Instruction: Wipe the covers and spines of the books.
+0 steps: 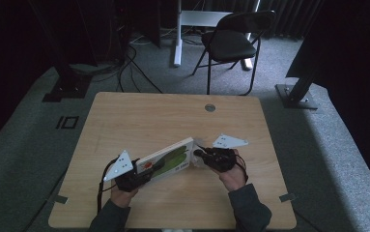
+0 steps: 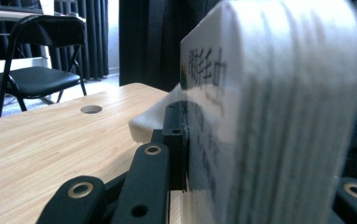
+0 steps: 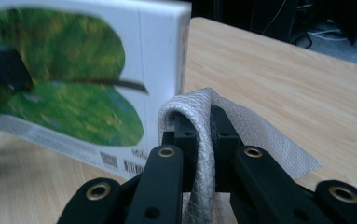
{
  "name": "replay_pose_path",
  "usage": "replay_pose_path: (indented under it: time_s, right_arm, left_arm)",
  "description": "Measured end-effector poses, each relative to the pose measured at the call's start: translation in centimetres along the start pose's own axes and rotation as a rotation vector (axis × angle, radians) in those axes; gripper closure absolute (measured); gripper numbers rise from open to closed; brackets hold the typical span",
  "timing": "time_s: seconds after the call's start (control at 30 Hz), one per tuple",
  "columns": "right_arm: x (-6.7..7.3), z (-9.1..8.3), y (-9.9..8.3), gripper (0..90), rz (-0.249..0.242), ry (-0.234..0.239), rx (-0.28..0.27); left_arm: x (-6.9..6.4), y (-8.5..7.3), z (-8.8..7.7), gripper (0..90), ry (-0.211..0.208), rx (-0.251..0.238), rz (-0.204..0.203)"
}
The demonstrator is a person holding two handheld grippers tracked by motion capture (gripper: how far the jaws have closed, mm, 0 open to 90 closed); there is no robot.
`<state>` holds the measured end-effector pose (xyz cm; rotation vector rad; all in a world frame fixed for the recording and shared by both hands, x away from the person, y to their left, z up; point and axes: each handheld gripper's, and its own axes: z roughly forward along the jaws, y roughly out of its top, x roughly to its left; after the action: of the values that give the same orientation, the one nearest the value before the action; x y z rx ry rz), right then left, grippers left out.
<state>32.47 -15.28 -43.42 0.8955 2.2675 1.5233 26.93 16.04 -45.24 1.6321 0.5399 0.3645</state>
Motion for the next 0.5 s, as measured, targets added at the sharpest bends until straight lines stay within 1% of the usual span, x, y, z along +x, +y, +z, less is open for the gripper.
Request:
replay_pose_path:
  time_s: [0.23,0.5]
  right_arm:
    - [-0.13,-0.45,0.63,85.0,-0.009,-0.010,-0.014]
    - [-0.15,-0.68,1.06,84.9,-0.016,-0.017,-0.018]
  left_arm:
    - [-0.02,-0.25,0.18,77.9,0.004,0.008,0.007]
    - [-0.18,-0.44,0.30,77.9,0.017,0.013,0.032]
